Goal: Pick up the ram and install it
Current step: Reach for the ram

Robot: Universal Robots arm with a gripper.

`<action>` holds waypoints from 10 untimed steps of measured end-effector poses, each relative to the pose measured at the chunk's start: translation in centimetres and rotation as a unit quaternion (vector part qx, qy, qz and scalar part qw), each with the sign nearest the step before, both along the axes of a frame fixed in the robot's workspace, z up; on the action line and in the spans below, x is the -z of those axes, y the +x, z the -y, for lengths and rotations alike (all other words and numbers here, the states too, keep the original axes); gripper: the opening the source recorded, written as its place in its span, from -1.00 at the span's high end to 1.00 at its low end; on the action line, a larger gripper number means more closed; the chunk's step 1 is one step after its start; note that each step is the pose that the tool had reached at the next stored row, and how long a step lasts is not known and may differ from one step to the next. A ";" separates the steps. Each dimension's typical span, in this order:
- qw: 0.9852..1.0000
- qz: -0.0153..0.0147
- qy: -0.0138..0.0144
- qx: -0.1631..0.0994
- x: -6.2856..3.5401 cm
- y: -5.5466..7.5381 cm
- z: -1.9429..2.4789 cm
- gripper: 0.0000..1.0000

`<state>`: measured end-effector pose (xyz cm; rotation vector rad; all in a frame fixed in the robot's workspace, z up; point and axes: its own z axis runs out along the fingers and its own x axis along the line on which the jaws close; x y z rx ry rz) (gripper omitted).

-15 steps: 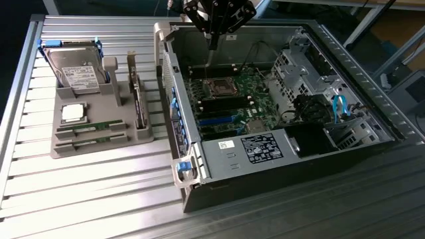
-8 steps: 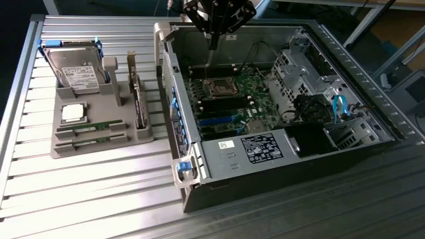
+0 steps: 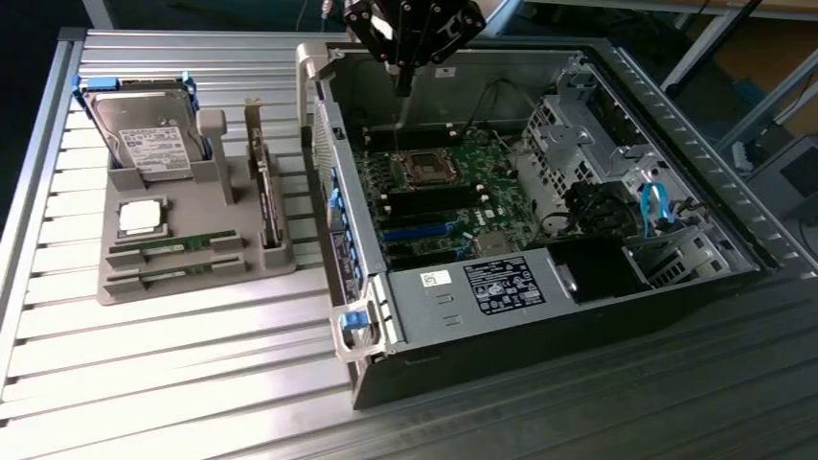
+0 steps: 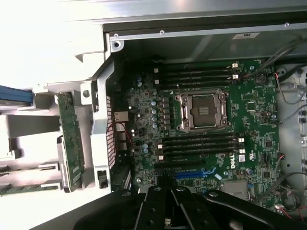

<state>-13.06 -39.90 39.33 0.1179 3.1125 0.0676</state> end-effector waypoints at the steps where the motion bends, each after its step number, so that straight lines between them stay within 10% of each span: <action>1: 1.000 0.000 0.000 0.000 0.00 -0.1 0.00 0.80; 10: 1.000 0.000 0.000 0.000 0.00 -2.0 0.00 0.80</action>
